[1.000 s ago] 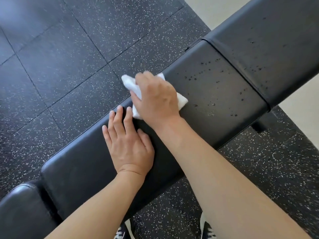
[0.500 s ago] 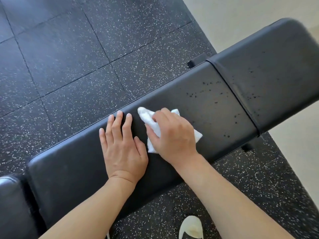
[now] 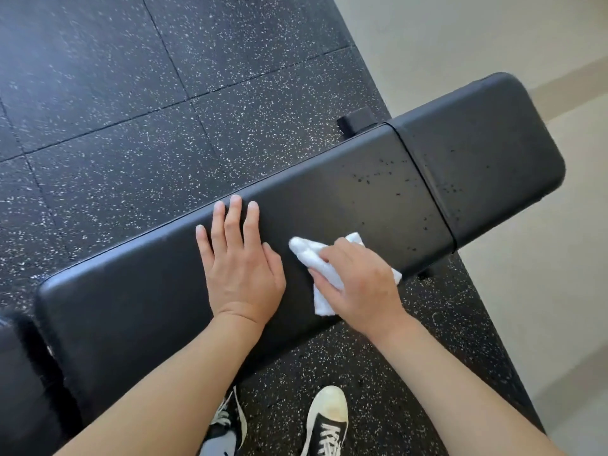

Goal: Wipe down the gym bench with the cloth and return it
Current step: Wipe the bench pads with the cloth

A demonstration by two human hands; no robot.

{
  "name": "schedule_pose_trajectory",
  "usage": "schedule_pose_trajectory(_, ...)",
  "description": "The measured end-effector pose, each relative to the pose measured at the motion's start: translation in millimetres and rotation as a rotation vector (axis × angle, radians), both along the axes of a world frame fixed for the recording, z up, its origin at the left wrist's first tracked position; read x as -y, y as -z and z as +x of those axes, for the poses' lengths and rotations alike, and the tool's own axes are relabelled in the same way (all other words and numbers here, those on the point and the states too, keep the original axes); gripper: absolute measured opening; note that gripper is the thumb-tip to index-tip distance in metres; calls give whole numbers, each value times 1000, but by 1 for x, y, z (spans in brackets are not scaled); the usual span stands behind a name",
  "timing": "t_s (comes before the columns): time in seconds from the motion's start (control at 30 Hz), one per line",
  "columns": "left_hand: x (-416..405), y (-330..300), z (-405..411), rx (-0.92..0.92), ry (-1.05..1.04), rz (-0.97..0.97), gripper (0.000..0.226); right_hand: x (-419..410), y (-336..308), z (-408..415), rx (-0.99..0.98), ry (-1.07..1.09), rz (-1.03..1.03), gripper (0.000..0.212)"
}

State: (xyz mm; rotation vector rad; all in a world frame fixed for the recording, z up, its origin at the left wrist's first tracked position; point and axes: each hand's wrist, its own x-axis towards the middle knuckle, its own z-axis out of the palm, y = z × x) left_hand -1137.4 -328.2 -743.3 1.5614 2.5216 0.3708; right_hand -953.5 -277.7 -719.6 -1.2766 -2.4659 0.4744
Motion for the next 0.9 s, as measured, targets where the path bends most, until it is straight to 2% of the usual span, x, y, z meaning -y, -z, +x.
schedule_pose_trajectory(0.07,1,-3,-1,12,8,-15,64,1,-3,34,54,149,-37,16)
schedule_pose_trajectory(0.13,2,-5,-2,27,22,-23,64,-12,-6,52,78,457,-125,15)
schedule_pose_trajectory(0.2,2,-5,-3,36,27,-17,65,-24,-8,42,80,747,-164,19)
schedule_pose_trajectory(0.23,2,-4,-3,34,25,-16,65,-29,-7,26,85,810,-156,21)
schedule_pose_trajectory(0.3,2,-2,-3,36,24,-13,65,-31,-4,-25,73,748,-116,27)
schedule_pose_trajectory(0.4,2,4,-4,29,24,0,66,-25,2,-108,0,456,-37,28)
schedule_pose_trajectory(0.53,3,9,-3,-1,26,-12,70,-28,7,-140,-104,426,-24,27)
schedule_pose_trajectory(0.67,2,6,-1,-1,5,3,63,-25,7,-84,-105,207,49,23)
schedule_pose_trajectory(0.73,2,3,1,-12,-4,2,64,-32,10,-30,57,192,87,19)
schedule_pose_trajectory(0.8,1,0,3,-12,-16,6,64,-46,15,29,235,331,85,54)
schedule_pose_trajectory(0.83,1,0,4,-12,-18,11,64,-51,17,56,242,420,76,64)
schedule_pose_trajectory(0.87,0,1,4,-15,-19,20,64,-54,18,76,196,504,71,59)
schedule_pose_trajectory(0.9,0,1,4,-21,-18,28,64,-56,17,87,133,569,64,46)
